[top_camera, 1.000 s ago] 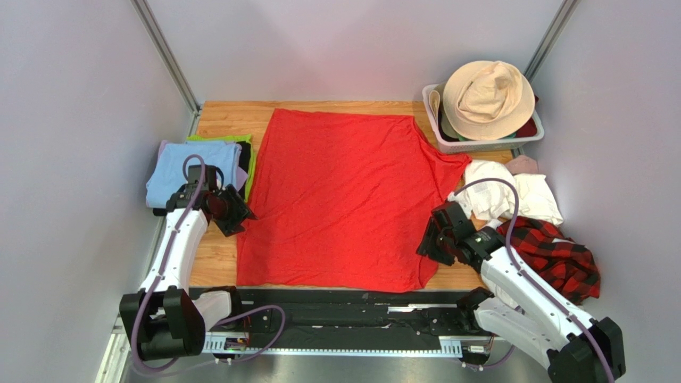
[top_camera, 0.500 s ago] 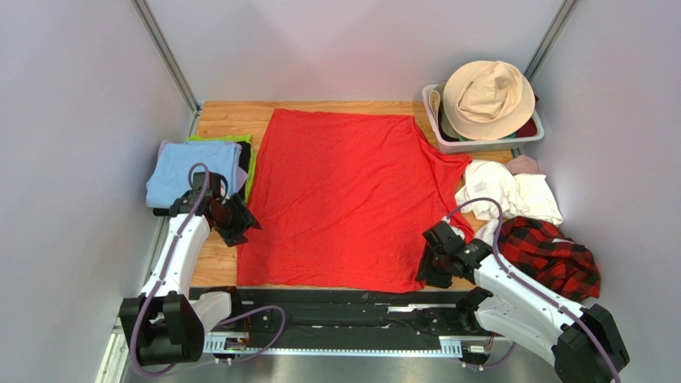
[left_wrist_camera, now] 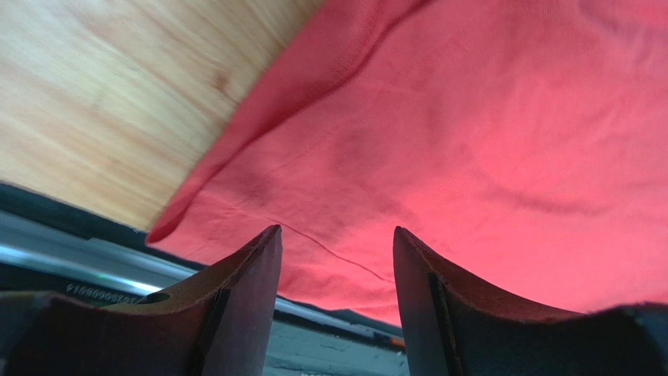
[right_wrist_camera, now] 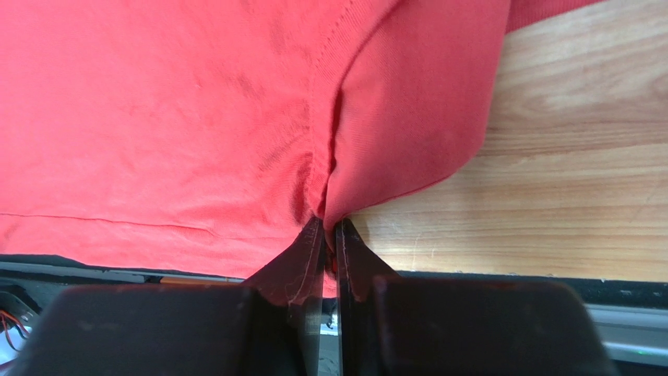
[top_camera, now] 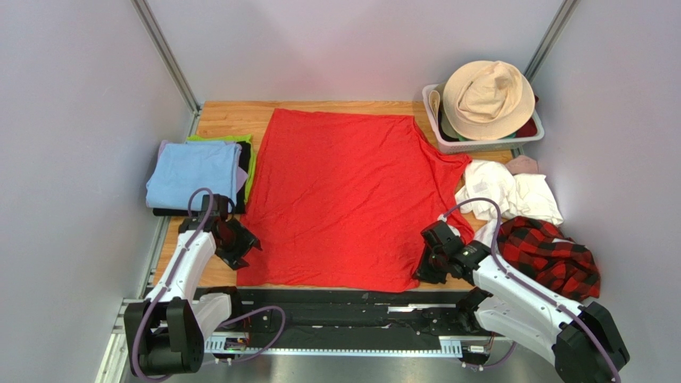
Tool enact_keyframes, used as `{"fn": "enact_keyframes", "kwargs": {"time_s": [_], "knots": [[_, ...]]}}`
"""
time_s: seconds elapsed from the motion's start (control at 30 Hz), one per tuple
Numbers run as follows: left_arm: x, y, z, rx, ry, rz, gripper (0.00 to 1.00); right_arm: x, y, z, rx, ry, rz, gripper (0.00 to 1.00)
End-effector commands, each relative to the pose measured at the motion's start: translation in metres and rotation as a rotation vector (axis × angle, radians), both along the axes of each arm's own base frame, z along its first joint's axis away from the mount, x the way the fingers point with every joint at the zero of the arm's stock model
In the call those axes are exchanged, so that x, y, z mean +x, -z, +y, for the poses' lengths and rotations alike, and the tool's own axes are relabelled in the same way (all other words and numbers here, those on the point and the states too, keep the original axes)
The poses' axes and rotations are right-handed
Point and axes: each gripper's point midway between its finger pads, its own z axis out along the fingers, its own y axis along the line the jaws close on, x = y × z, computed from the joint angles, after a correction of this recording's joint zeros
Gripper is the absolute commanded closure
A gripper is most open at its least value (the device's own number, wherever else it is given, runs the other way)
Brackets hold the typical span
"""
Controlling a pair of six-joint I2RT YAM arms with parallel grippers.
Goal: Fold and stack the mixed laundry pile
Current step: Fold the tank top at the center of the board.
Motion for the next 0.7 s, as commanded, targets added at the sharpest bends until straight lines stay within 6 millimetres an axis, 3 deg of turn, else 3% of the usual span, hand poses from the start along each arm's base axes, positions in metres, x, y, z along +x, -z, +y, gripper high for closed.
{"fn": "enact_keyframes", "kwargs": {"time_s": [0.0, 0.13, 0.27, 0.37, 0.67], "knots": [[-0.007, -0.010, 0.030, 0.162, -0.138, 0.096, 0.37, 0.014, 0.003, 0.000, -0.011, 0.001, -0.069, 0.89], [-0.022, -0.007, 0.037, 0.202, -0.127, 0.299, 0.41, 0.021, 0.000, 0.005, -0.004, -0.021, -0.097, 0.89], [-0.026, -0.001, 0.033, 0.185, -0.195, 0.300, 0.41, 0.026, -0.002, 0.010, 0.025, -0.026, -0.127, 0.88], [-0.018, 0.012, 0.030, 0.164, -0.233, 0.260, 0.40, 0.025, -0.002, 0.010, 0.033, -0.034, -0.135, 0.87], [-0.011, 0.015, 0.038, 0.220, -0.212, 0.327, 0.41, 0.020, -0.002, 0.008, 0.037, -0.045, -0.138, 0.87]]}}
